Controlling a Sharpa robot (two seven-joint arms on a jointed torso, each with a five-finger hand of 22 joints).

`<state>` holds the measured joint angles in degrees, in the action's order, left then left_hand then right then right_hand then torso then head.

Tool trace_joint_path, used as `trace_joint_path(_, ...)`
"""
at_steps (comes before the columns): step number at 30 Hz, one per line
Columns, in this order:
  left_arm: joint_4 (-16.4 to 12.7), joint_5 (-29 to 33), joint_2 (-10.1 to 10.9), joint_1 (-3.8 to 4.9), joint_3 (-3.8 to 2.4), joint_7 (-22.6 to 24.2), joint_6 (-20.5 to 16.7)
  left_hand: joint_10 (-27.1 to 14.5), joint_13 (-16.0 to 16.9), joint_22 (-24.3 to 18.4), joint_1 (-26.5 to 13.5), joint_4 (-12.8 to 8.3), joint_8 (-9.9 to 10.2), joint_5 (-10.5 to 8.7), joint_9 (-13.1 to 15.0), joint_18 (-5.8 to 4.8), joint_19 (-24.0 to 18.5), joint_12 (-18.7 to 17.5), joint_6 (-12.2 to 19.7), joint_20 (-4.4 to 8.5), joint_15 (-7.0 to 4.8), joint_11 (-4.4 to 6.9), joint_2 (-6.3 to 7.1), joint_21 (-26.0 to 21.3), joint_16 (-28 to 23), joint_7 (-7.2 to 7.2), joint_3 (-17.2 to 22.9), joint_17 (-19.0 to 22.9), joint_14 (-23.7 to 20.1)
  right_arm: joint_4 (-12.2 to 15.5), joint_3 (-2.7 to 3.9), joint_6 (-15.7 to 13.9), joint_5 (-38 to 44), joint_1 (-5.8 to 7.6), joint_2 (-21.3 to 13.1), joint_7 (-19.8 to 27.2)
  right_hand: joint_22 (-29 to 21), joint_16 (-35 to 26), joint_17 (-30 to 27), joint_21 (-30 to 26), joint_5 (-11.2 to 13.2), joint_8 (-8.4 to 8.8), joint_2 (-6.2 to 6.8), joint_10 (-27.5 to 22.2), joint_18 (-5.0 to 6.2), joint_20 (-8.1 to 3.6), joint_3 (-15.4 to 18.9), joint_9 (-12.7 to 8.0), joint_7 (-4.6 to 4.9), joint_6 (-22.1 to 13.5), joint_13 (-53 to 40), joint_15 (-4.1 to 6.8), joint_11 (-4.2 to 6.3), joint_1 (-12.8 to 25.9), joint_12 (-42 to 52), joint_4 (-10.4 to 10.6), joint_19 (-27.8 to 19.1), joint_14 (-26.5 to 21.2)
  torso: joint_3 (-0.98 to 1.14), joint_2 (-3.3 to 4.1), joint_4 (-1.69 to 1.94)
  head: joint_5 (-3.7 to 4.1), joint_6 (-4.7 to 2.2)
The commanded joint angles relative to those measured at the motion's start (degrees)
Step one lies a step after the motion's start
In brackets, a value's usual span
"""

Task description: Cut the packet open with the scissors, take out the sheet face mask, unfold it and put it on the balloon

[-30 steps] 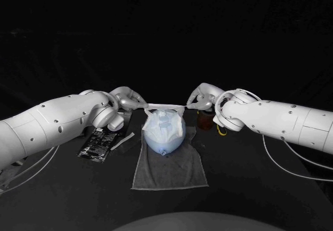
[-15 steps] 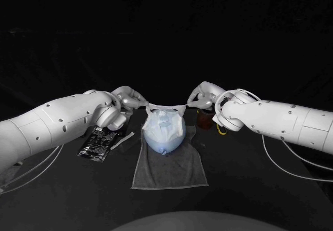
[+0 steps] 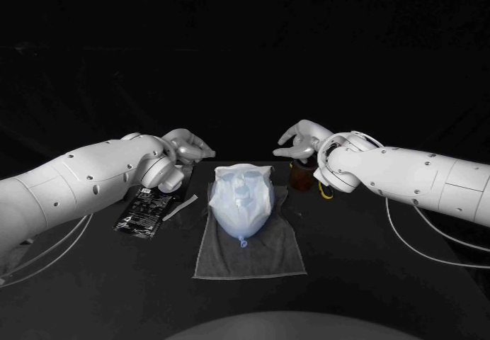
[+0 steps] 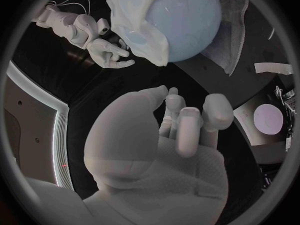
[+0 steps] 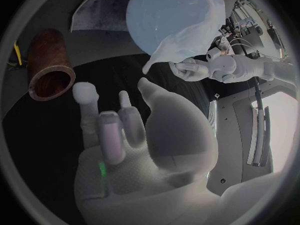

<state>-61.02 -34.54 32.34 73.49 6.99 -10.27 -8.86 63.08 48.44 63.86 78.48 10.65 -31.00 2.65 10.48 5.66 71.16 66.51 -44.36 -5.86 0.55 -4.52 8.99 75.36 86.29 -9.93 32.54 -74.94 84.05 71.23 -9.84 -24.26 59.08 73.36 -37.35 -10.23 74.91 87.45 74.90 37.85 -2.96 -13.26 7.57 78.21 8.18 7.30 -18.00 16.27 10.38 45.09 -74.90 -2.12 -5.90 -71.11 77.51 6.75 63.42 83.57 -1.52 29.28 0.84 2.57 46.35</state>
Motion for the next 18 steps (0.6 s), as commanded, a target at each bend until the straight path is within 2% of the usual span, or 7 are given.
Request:
trace_joint_path(1,0.1,-0.1,0.0,-0.02,-0.04,-0.8,-1.3,-0.1,-0.1,0.0,0.3,0.3,0.7,0.12,-0.3,0.38,0.1,0.0,0.6,-0.55,0.61,-0.63,0.16,-0.1,0.1,-0.26,0.2,-4.4,2.1,-0.2,-0.01,2.5,-2.0,-0.02,-0.1,-0.5,-0.7,-1.0,3.1,-4.9,0.1,1.84,1.11,-3.1,1.57,0.7,2.5,-0.6,0.34,-3.0,0.3,-0.42,-0.32,-0.1,-2.6,1.3,-2.7,-1.3,0.01,0.04,0.0,0.08,-0.1)
trace_joint_path(7,0.0,-0.1,0.6,-0.03,-0.04,-0.5,-2.3,-0.1,-0.1,0.1,0.2,0.5,1.4,0.12,-0.7,0.38,0.1,0.1,0.8,-0.77,0.82,-0.85,0.24,-0.1,0.1,-0.5,0.1,-4.4,2.1,0.2,-0.05,3.6,-2.9,-0.12,-1.0,-0.8,-1.6,-1.6,1.5,-6.9,0.2,2.64,1.32,-4.8,2.08,1.3,5.6,-0.8,0.59,-4.3,2.4,-0.64,-0.51,-0.6,-3.8,3.2,-3.5,-2.5,0.01,0.07,-0.02,0.09,-0.02)
trace_joint_path(10,-0.9,0.5,1.5,-0.05,-0.04,1.0,-3.4,0.0,-0.1,0.0,0.2,0.5,1.5,0.12,-0.7,0.39,0.1,0.2,0.5,-0.84,0.88,-0.9,0.32,-0.1,0.1,-0.51,0.0,-4.3,2.1,1.3,-0.07,2.3,-4.0,-0.15,-2.2,-1.0,-1.8,-1.3,1.9,-7.1,0.2,1.99,0.69,-4.3,2.13,1.53,6.5,-0.5,1.0,-3.1,2.2,-0.88,-0.83,-1.5,-3.2,3.9,-3.2,-2.1,0.03,0.06,0.0,0.15,-0.03)
trace_joint_path(12,-2.1,1.2,2.5,-0.05,-0.05,2.6,-4.6,-0.1,-0.2,-0.4,0.2,0.6,1.4,0.12,-0.7,0.51,-0.2,0.3,-0.4,-0.94,0.89,-0.82,0.4,-0.3,0.1,-0.35,-0.1,-4.0,2.0,2.8,-0.07,0.5,-5.4,-0.16,-3.6,-0.7,-1.1,-0.7,3.2,-4.5,0.2,0.78,-0.87,-2.7,1.78,1.68,6.6,0.0,1.24,-0.9,1.2,-0.99,-0.94,-3.2,-1.7,4.3,-1.2,-1.0,0.03,0.06,-0.02,0.28,0.09)
trace_joint_path(16,-5.9,2.8,5.2,-0.09,-0.08,5.7,-7.1,-1.0,-1.2,-2.3,0.3,0.5,1.1,0.12,-0.7,0.98,-1.7,-0.2,-1.6,-0.95,0.76,-0.62,0.69,-1.5,-0.6,-0.07,-0.4,-2.2,1.2,7.1,-0.09,-3.4,-8.8,-0.17,-7.1,0.4,2.4,1.2,9.5,7.5,0.1,-2.66,-3.83,4.1,0.04,0.99,5.7,1.1,-0.23,4.9,-5.0,0.07,0.3,-6.7,4.6,4.0,6.3,3.4,0.0,0.09,-0.03,0.57,0.41)
trace_joint_path(17,-7.0,3.2,6.0,-0.1,-0.09,6.4,-7.5,-1.1,-1.3,-2.4,0.3,0.5,1.1,0.12,-0.7,1.0,-1.8,-0.2,-1.6,-0.94,0.75,-0.61,0.75,-1.6,-0.7,-0.06,-0.4,-2.2,1.2,8.3,-0.1,-4.1,-9.5,-0.18,-8.0,0.6,3.2,1.6,10.9,10.2,0.2,-3.7,-4.28,5.7,-0.33,0.61,5.2,1.5,-1.11,6.8,-6.8,0.65,0.76,-7.6,6.1,3.7,7.9,4.3,0.0,0.08,-0.03,0.58,0.45)
trace_joint_path(18,-8.4,3.7,6.9,-0.11,-0.09,7.4,-7.9,-1.2,-1.5,-2.4,0.1,0.6,1.1,0.11,-0.7,1.01,-1.8,-0.3,-1.8,-0.92,0.72,-0.59,0.88,-1.6,-0.7,-0.03,-0.6,-2.1,1.1,9.9,-0.13,-4.6,-10.1,-0.2,-9.1,0.8,4.5,2.1,13.0,14.1,0.1,-4.59,-5.01,7.7,-0.96,-0.36,4.5,1.6,-2.04,8.7,-9.2,1.57,1.97,-8.2,8.1,3.7,10.2,5.5,0.01,0.08,-0.05,0.68,0.57)
